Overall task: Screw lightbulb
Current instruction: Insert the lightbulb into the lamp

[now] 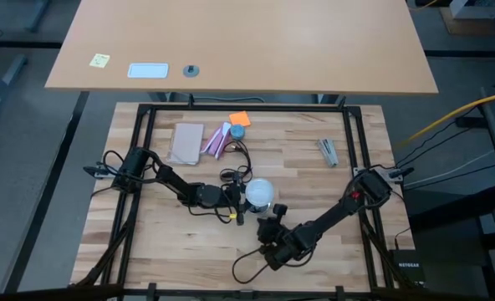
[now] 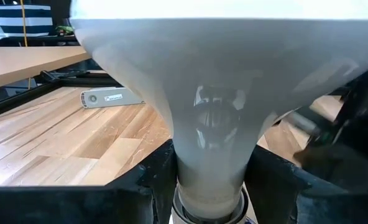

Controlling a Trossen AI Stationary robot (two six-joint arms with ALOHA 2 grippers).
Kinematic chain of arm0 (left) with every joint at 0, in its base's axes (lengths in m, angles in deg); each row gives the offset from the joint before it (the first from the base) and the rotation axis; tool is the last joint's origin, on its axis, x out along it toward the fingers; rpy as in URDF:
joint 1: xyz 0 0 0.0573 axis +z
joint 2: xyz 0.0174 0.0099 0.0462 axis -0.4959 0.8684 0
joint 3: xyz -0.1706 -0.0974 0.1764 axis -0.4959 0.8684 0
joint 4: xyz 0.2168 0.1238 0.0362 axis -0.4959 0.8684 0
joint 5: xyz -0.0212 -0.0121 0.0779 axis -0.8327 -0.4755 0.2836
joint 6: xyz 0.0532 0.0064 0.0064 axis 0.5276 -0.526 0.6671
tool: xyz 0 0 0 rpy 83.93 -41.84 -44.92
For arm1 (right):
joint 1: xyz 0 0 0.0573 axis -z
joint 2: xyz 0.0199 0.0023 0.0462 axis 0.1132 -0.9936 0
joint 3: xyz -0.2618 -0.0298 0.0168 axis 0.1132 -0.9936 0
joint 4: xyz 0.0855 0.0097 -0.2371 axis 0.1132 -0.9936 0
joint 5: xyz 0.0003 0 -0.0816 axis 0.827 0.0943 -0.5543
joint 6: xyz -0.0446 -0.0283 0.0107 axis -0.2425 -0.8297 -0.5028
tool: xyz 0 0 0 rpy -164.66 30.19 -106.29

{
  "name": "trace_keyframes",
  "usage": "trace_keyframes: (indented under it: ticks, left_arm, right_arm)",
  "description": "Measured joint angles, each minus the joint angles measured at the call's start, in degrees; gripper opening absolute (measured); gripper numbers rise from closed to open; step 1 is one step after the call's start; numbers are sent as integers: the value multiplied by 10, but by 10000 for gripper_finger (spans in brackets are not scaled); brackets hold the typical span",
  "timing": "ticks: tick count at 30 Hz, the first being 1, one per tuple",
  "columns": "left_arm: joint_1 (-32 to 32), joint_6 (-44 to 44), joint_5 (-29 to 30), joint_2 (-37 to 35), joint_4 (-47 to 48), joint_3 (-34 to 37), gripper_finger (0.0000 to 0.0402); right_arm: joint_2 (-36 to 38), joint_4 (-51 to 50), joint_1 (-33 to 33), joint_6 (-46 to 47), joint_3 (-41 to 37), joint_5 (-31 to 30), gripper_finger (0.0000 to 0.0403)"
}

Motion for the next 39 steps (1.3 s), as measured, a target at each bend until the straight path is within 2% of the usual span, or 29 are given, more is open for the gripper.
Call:
trace_keyframes:
  ticks: [7,15,18,27,33,39]
  left_arm:
    - [0,0,0,0,0,0,153]
    - [1,2,3,0,1,0,153]
    - [1,2,3,0,1,0,153]
    - [1,2,2,0,1,0,153]
    - [1,2,2,0,1,0,153]
    - [1,2,1,0,1,0,153]
  right_arm:
    - [-18,-9,7,22,1,-5,5]
    - [-18,-162,7,197,2,-51,5]
    - [-18,-199,9,221,2,-72,5]
    - [-17,-208,21,220,4,-72,5]
    - [-14,-200,-6,197,47,-68,5]
    - [-12,-59,-8,59,55,-64,5]
